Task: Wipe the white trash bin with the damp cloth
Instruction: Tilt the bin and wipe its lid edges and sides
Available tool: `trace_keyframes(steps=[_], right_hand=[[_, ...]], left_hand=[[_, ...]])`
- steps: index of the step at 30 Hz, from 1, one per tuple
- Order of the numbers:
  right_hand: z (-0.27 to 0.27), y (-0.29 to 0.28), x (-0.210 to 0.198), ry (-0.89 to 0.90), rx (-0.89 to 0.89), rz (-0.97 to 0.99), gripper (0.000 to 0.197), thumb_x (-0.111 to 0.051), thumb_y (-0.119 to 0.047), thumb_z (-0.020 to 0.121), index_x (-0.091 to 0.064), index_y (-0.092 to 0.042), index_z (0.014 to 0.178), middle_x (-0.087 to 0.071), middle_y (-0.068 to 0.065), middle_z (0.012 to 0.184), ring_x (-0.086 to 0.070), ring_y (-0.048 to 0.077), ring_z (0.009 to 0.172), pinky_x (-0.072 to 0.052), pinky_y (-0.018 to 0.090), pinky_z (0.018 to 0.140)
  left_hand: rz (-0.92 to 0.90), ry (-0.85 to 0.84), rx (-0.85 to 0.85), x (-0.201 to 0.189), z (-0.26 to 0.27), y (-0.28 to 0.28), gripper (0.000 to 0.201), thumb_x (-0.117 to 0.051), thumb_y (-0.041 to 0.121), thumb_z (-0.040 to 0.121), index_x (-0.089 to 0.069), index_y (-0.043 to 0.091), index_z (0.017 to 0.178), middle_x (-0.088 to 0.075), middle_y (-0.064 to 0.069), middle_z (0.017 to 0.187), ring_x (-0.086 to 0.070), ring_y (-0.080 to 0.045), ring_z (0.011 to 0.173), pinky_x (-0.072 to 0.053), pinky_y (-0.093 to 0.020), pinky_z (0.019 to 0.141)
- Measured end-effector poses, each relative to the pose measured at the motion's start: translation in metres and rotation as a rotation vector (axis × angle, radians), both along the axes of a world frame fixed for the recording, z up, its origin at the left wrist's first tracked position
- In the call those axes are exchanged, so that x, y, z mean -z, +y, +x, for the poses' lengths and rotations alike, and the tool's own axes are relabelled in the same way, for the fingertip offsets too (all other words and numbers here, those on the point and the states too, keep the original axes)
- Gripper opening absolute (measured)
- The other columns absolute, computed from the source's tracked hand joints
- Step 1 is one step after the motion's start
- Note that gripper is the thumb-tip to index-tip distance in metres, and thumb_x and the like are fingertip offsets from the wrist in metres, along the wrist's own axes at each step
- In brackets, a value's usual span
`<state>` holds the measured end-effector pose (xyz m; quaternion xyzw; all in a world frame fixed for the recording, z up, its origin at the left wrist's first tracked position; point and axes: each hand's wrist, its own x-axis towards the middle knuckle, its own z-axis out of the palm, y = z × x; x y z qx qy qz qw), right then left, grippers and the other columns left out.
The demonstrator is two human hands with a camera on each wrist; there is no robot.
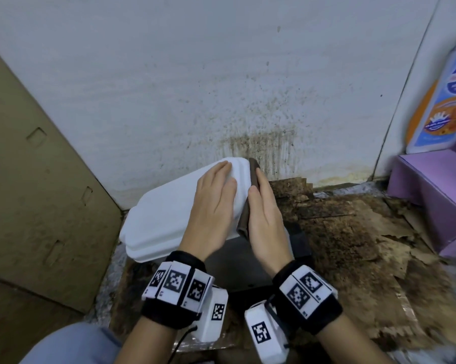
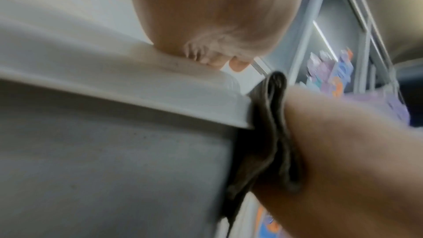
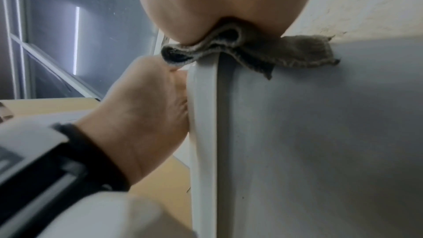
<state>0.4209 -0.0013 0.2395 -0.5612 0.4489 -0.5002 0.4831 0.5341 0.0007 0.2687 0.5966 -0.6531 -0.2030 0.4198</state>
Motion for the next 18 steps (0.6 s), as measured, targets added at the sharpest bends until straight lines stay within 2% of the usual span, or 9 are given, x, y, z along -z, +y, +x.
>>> trace_keyframes(steps=[2, 4, 6, 7, 9, 11, 13, 15, 18], right_hand=[[-0.008, -0.002, 0.001, -0.019, 0.029, 0.005, 0.051, -0.029, -0.039, 0.11, -0.02, -0.031, 0.16, -0.023, -0.018, 0.164, -0.021, -0.002, 0.149, -0.021, 0.035, 0.125], [-0.016, -0.006, 0.008, -0.03, 0.068, 0.016, 0.05, -0.03, -0.043, 0.109, -0.024, -0.035, 0.158, -0.028, -0.018, 0.163, -0.027, 0.0, 0.148, -0.027, 0.039, 0.123], [-0.024, -0.011, 0.016, -0.016, 0.092, 0.037, 0.05, -0.031, -0.055, 0.105, -0.027, -0.047, 0.154, -0.031, -0.023, 0.159, -0.033, 0.002, 0.145, -0.032, 0.044, 0.12], [-0.028, -0.013, 0.019, -0.026, 0.095, 0.048, 0.051, -0.031, -0.061, 0.101, -0.029, -0.052, 0.152, -0.032, -0.025, 0.158, -0.035, 0.003, 0.144, -0.034, 0.046, 0.119], [-0.038, -0.016, 0.025, -0.082, 0.101, 0.056, 0.055, -0.035, -0.064, 0.096, -0.032, -0.053, 0.15, -0.033, -0.026, 0.157, -0.034, 0.003, 0.145, -0.033, 0.048, 0.12], [-0.048, -0.018, 0.028, -0.089, 0.122, 0.051, 0.055, -0.037, -0.062, 0.096, -0.035, -0.051, 0.15, -0.034, -0.025, 0.157, -0.033, 0.003, 0.146, -0.032, 0.048, 0.12], [-0.059, -0.019, 0.029, -0.071, 0.137, 0.057, 0.052, -0.039, -0.061, 0.098, -0.037, -0.051, 0.149, -0.036, -0.023, 0.156, -0.036, 0.004, 0.144, -0.033, 0.048, 0.119], [-0.071, -0.02, 0.03, -0.018, 0.164, 0.047, 0.048, -0.038, -0.057, 0.102, -0.038, -0.049, 0.149, -0.039, -0.019, 0.155, -0.038, 0.005, 0.141, -0.034, 0.045, 0.118], [-0.086, -0.022, 0.033, 0.058, 0.205, 0.039, 0.047, -0.036, -0.054, 0.105, -0.04, -0.043, 0.151, -0.042, -0.014, 0.154, -0.039, 0.007, 0.14, -0.034, 0.042, 0.118]], left_hand=[[-0.022, 0.273, -0.009, -0.005, -0.004, 0.0, 0.039, -0.036, 0.018, 0.109, -0.051, 0.022, 0.145, -0.049, 0.013, 0.149, -0.039, 0.006, 0.137, -0.029, -0.013, 0.112], [-0.078, 0.548, -0.032, -0.008, -0.005, 0.001, 0.041, -0.038, 0.009, 0.103, -0.061, 0.022, 0.135, -0.061, 0.012, 0.139, -0.05, 0.004, 0.131, -0.036, -0.015, 0.109], [-0.125, 0.703, -0.072, -0.008, -0.003, 0.003, 0.045, -0.039, 0.005, 0.096, -0.066, 0.021, 0.128, -0.066, 0.008, 0.135, -0.054, -0.004, 0.131, -0.038, -0.024, 0.111], [-0.131, 0.702, -0.101, -0.008, 0.0, 0.005, 0.046, -0.039, 0.003, 0.095, -0.066, 0.021, 0.128, -0.066, 0.009, 0.134, -0.055, -0.004, 0.131, -0.039, -0.025, 0.112], [-0.107, 0.554, -0.182, -0.002, 0.011, 0.008, 0.048, -0.037, 0.002, 0.098, -0.063, 0.024, 0.131, -0.064, 0.013, 0.135, -0.053, 0.001, 0.13, -0.039, -0.023, 0.112], [-0.065, 0.352, -0.268, 0.006, 0.026, 0.01, 0.047, -0.037, 0.004, 0.101, -0.057, 0.026, 0.137, -0.057, 0.015, 0.14, -0.048, 0.002, 0.13, -0.038, -0.025, 0.113], [-0.008, 0.178, -0.371, 0.014, 0.039, 0.012, 0.044, -0.04, 0.01, 0.102, -0.051, 0.024, 0.142, -0.048, 0.01, 0.142, -0.042, -0.007, 0.131, -0.034, -0.029, 0.11], [0.067, 0.015, -0.492, 0.023, 0.048, 0.015, 0.042, -0.044, 0.019, 0.102, -0.046, 0.017, 0.145, -0.041, -0.004, 0.146, -0.034, -0.022, 0.138, -0.03, -0.037, 0.112], [0.281, -0.045, -0.639, 0.033, 0.053, 0.022, 0.053, -0.048, 0.038, 0.102, -0.037, 0.007, 0.144, -0.027, -0.02, 0.154, -0.021, -0.036, 0.143, -0.026, -0.052, 0.116]])
